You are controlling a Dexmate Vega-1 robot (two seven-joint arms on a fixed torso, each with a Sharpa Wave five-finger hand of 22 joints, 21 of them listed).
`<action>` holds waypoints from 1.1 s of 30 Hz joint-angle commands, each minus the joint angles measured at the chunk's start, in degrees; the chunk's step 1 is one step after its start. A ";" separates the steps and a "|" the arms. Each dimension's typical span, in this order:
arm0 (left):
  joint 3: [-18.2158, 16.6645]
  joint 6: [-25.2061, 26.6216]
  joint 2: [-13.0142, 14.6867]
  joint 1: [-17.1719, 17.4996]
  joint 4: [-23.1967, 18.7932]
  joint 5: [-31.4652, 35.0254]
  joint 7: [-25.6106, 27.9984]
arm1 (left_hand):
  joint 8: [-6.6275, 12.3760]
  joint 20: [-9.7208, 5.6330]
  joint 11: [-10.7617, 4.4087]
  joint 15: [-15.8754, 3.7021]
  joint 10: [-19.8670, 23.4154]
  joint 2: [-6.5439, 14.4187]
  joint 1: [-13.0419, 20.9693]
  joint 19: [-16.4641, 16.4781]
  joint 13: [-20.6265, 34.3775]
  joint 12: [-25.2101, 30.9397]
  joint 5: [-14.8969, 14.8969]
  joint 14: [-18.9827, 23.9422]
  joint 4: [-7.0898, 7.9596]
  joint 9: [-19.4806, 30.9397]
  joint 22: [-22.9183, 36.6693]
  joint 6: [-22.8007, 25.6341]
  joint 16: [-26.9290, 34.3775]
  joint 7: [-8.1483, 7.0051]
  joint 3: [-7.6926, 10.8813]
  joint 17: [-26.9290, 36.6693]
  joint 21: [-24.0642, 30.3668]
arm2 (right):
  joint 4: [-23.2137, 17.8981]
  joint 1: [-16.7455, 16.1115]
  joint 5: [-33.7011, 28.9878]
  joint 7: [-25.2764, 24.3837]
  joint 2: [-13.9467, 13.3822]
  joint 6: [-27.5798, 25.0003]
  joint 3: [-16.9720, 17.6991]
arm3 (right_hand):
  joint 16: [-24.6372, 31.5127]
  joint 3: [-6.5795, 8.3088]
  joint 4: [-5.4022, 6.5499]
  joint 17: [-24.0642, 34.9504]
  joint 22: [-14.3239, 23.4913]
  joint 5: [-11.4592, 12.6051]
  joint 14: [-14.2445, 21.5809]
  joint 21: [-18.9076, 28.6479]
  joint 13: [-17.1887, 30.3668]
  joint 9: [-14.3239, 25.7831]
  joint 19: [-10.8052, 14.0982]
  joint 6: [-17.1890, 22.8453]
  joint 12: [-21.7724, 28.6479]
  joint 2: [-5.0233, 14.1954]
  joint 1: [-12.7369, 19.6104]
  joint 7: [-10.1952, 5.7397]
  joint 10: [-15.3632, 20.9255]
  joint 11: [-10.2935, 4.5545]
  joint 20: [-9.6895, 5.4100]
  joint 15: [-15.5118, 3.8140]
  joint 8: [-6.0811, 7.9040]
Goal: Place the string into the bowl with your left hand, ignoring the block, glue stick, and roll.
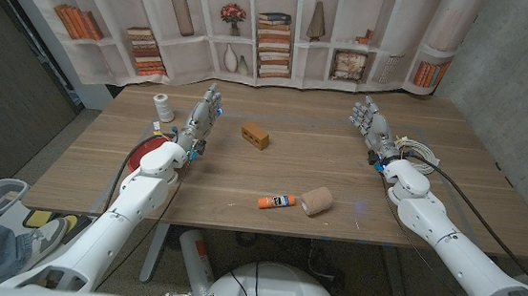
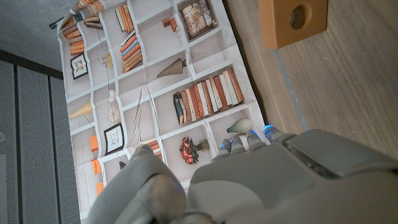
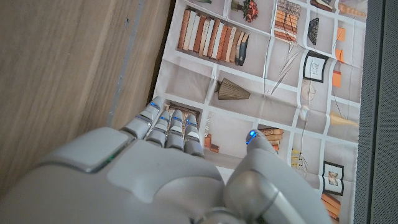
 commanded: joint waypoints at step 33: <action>-5.54 -4.15 3.18 5.40 -3.68 2.86 2.43 | 1.04 -1.34 -0.68 -0.81 4.50 1.48 2.70 1.46 0.11 1.05 1.25 3.29 -1.34 0.18 0.04 3.36 0.78 -0.56 0.19 0.03 1.61 | -2.87 -0.91 -0.04 -1.97 -1.05 -1.54 0.59 | 0.20 -0.40 -0.34 0.19 0.26 -0.05 0.70 -0.21 0.26 0.17 0.19 0.40 0.34 0.15 0.18 0.20 0.83 -0.04 -0.11 -0.07 0.27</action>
